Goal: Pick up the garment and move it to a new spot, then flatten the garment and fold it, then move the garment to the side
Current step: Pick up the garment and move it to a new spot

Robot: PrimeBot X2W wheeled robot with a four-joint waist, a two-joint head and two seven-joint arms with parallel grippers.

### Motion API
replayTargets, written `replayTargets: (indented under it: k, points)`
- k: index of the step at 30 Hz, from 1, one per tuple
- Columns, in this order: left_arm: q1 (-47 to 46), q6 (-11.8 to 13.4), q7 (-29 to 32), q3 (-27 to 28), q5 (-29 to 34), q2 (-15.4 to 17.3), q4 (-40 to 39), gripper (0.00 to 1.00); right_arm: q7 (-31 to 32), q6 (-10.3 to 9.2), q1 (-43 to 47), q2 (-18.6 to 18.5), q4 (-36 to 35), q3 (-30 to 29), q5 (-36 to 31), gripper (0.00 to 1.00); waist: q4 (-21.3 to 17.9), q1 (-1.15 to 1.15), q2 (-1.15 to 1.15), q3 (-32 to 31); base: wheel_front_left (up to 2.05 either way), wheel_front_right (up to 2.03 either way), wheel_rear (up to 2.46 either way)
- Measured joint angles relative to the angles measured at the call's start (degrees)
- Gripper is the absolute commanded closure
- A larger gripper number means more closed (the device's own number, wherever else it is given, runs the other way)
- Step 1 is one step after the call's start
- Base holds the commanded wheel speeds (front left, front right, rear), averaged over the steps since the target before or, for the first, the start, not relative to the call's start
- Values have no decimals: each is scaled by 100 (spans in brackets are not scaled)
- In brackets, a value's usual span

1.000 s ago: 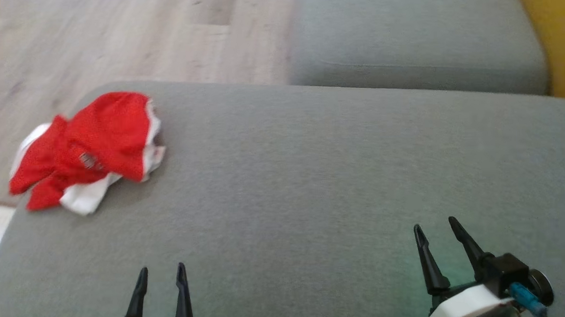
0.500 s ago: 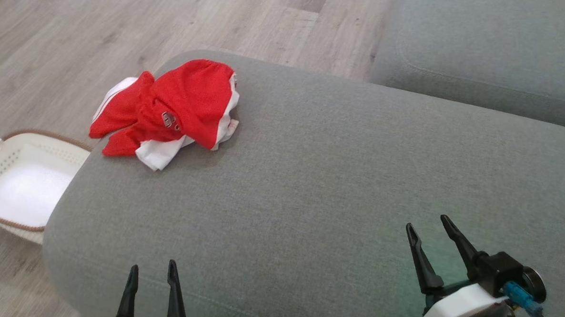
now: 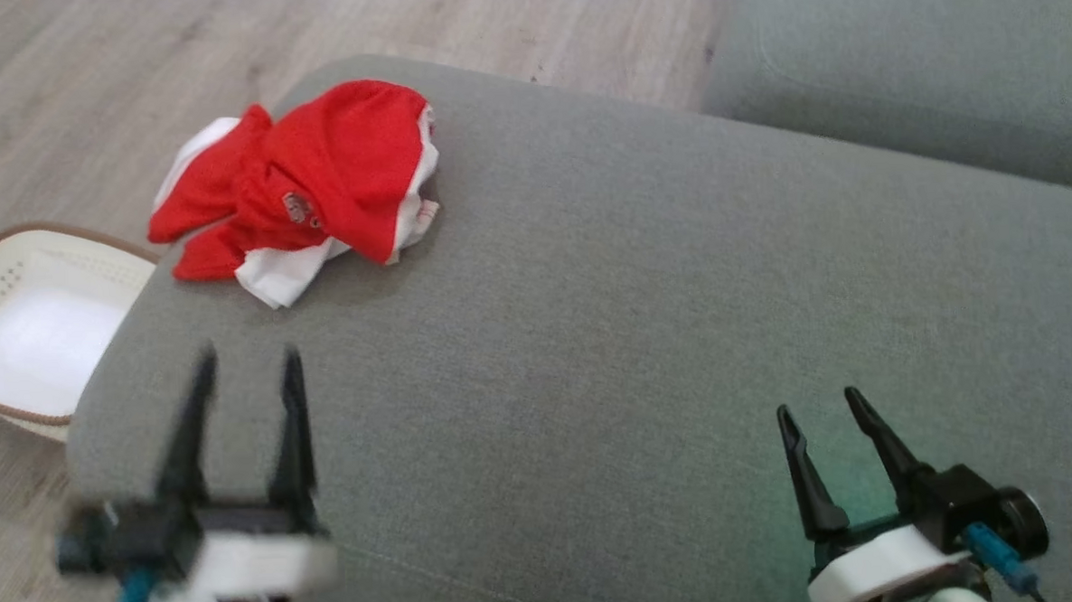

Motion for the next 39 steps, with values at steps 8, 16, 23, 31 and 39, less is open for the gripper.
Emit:
replayTargets:
  k: [8,16,23,31,39]
  points:
    - [-2541,-325,1169,568,-67,1078,-369,0,0,0,-627,-7,-182,11,-446,0,-400,1,0,625,0,0,0]
    - [-4614,-472,2176,690,-456,1604,1426,0,73,0,-1235,-22,-456,68,-817,0,-1036,1,0,1434,0,0,0]
    - [-5094,-527,2658,122,-391,1679,2942,0,182,0,-1399,-30,-772,36,-1031,0,-1507,1,-1,2164,0,0,0]
    - [-5433,-534,3067,-265,-517,1650,3984,0,276,0,-1486,-31,-1055,27,-1099,0,-1852,0,-1,2805,0,0,0]
    - [-5541,-452,3421,-594,-309,1828,4551,69,282,0,-1539,-31,-1071,80,-1059,0,-1939,-1,-1,2920,0,0,0]
